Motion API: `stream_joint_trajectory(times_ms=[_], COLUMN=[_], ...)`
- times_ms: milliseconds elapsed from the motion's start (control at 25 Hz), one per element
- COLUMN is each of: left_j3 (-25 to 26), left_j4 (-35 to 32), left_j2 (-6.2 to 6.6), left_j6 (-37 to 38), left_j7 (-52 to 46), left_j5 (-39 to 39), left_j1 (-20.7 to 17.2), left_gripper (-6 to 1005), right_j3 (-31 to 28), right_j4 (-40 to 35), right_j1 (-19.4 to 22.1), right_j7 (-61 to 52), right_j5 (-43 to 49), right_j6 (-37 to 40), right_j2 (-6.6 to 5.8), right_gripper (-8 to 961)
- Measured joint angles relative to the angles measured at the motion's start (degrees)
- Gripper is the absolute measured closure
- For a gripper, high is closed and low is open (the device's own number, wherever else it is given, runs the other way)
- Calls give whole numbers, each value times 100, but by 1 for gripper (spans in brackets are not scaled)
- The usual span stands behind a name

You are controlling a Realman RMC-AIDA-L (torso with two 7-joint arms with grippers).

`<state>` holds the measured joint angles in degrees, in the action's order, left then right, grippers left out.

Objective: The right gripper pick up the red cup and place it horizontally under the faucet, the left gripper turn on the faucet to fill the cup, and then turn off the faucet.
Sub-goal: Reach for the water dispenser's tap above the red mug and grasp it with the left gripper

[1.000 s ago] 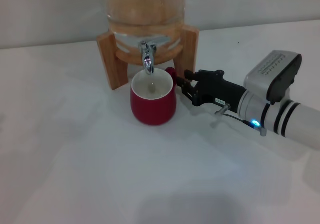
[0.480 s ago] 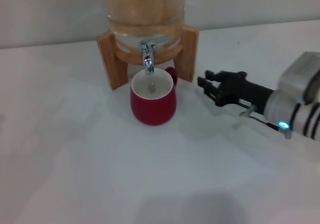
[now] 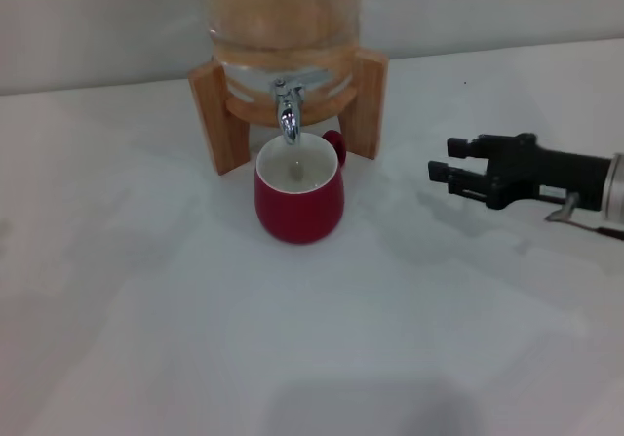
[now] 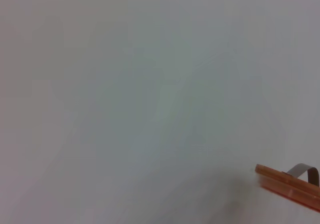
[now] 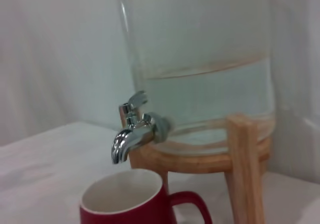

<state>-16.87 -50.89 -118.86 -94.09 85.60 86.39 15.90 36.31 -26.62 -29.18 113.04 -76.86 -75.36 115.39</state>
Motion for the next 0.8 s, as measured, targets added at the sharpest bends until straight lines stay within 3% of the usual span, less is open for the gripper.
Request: stream_joint_trajectory(times_ms=[120,320,440,600,800], left_j3=[-1,-1,-1,-9,-329], left_j4=[0,0,0,-53,-581], left_j2=[1,3,5,24,139], left_j6=[2,4,1,-23,-69], left_j7=[0,-1,-30,-255,-1507], left_j5=[-14,-41,-77,-287,-1071], left_j1=[-2,-45,-55,-57,95], left_gripper=[201,201,201,201,201], right_j3=[231,130,133,44,19], right_j4=[-812,-1679,-2111,-2339,-2297], right_j1=[240,504,593,610,649], right_j7=[-642,-1081,-1143,-1240,-1207], right_j5=[-28,-222,-260,-300,-524], right_j6=[-184,-521,-603,-626,-602], right_j2=[-4,-34,-36,-34,-23], right_gripper=[635,472,460,445,390])
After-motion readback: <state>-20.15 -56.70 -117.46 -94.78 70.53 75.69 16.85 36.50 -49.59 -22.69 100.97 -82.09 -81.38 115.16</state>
